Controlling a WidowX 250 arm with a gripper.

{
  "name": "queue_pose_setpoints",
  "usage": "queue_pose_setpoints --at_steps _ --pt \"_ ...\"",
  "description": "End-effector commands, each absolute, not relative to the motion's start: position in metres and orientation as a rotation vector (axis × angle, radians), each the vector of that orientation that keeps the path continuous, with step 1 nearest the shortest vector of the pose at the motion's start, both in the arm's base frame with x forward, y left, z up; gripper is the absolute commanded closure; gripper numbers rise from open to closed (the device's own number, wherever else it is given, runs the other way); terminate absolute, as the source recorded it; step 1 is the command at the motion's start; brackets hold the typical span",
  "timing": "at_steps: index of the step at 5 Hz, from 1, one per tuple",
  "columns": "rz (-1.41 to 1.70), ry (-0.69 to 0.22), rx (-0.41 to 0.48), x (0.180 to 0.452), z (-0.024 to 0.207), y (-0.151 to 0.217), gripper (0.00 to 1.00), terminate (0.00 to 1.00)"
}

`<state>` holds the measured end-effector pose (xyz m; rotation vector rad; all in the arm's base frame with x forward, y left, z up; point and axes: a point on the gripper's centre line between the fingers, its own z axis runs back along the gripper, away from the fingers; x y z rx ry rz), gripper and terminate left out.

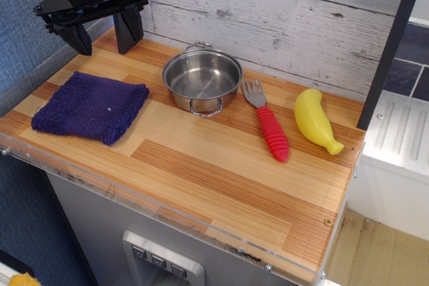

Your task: Hold the steel pan from center of the table and place it on top of black cloth.

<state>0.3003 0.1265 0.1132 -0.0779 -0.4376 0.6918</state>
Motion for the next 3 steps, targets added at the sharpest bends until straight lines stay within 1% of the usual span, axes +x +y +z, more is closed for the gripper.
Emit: queue_pose_setpoints --at_steps 1,2,3 --pt "0.692 -0.438 -0.078 0.3 0.113 0.127 0.0 0.0" --pt "0.663 -0.464 -0.085 0.314 0.115 0.116 0.0 0.0" --pt "0.623 -0.489 -0.105 0.323 0.108 0.102 0.0 0.0"
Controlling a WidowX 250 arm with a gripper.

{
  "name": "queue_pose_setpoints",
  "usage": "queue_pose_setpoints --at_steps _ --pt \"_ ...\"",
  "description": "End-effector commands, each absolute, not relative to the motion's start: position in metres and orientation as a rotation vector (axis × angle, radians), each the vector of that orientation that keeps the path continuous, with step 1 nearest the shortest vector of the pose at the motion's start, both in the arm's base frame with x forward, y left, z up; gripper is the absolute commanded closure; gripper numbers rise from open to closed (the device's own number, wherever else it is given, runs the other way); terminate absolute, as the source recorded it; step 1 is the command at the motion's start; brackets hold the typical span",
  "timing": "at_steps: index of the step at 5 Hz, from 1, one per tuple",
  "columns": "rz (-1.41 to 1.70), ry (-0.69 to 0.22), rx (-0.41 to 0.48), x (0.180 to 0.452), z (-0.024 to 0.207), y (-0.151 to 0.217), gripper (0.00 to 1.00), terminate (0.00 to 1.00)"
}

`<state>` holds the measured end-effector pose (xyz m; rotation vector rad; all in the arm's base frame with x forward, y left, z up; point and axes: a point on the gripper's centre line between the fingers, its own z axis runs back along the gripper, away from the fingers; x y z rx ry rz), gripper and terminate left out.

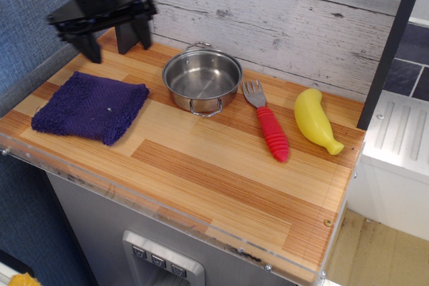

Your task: Hold the steel pan from center of the table and place it on top of black cloth.

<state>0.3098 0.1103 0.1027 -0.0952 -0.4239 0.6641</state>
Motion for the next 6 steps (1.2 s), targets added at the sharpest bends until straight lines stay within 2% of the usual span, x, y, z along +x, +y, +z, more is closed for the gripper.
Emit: queue_pose_setpoints --at_steps 1,3,6 --pt "0.621 -0.509 -0.113 0.33 0.101 0.096 0.0 0.0" --pt "0.684 -0.513 -0.098 0.345 0.081 0.102 0.0 0.0" --pt "0.725 -0.413 -0.121 0.361 0.049 0.09 0.0 0.0"
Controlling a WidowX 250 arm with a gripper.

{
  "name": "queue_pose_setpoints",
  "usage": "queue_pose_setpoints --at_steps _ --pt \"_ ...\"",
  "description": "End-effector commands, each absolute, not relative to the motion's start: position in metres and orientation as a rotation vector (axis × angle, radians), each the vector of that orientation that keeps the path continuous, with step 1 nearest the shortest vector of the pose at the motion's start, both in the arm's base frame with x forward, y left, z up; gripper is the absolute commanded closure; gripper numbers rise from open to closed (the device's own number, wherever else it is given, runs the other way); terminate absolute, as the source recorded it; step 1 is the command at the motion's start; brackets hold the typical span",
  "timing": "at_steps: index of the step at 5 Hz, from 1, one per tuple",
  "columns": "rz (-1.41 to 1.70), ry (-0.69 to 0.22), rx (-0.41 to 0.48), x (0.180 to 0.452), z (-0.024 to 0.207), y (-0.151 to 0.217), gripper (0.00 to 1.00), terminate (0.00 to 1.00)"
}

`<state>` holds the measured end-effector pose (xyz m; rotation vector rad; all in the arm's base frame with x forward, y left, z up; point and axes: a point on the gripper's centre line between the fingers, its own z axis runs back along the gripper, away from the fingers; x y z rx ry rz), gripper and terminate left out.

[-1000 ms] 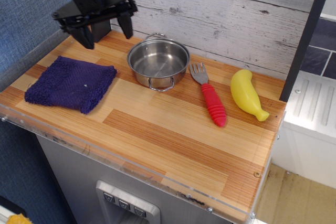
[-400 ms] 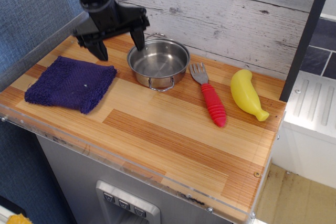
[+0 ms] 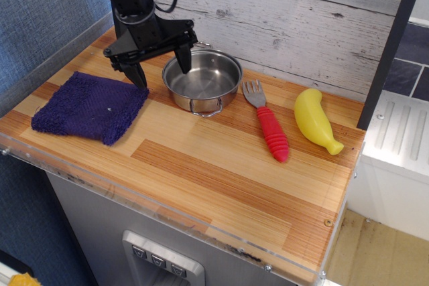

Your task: Hold the steel pan from center of the table and place it on top of black cloth.

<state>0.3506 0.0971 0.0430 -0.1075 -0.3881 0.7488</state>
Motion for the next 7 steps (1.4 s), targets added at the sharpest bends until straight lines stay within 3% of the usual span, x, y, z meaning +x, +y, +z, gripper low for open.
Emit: queue_pose_setpoints --at_steps 1,2,3,7 --pt "0.707 -0.398 -0.125 0.3642 0.0426 0.0811 0.0 0.0" --pt "0.694 -0.388 -0.103 0.3657 0.0395 0.0787 0.0 0.0" --pt "0.688 -0.396 -0.079 0.366 0.0388 0.0798 1.0 0.0" --pt "0.662 -0.374 0.026 0.3629 0.0438 0.0807 1.0 0.0"
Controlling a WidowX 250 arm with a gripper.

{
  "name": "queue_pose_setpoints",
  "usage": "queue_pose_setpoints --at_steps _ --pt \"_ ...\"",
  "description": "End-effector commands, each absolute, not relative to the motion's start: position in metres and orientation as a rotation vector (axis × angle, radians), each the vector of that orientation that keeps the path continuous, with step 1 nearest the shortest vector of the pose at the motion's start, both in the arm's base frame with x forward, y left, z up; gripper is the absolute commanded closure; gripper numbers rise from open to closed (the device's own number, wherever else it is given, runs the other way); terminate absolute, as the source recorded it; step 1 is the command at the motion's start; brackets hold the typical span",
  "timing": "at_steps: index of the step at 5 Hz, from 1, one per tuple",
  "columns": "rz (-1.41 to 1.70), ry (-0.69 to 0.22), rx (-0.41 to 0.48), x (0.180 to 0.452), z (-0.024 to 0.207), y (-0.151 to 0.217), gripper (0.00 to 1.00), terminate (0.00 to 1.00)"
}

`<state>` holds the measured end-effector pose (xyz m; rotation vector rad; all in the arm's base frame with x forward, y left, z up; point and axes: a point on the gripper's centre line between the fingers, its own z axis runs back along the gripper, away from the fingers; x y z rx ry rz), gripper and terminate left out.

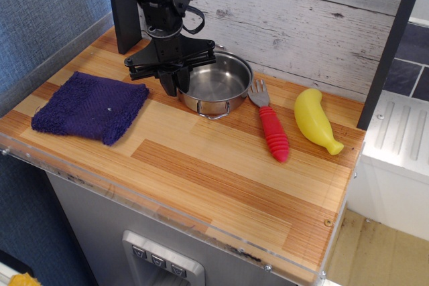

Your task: Hold the steel pan from center of the table and place it on top of black cloth.

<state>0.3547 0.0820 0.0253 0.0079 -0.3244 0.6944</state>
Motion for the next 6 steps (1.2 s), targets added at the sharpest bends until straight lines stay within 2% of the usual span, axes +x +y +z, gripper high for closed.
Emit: queue_pose_setpoints --at_steps 1,3,4,5,6 --pt "0.626 -0.364 0.034 0.366 0.054 0.08 1.0 0.0" --pt "0.61 -0.436 0.02 0.364 0.093 0.085 1.0 0.0" --pt "0.616 -0.475 0.066 0.345 0.115 0.094 1.0 0.0" --pt "0.635 -0.494 0.058 0.327 0.129 0.106 1.0 0.0" --pt "0.657 -0.494 0.057 0.303 0.13 0.126 1.0 0.0"
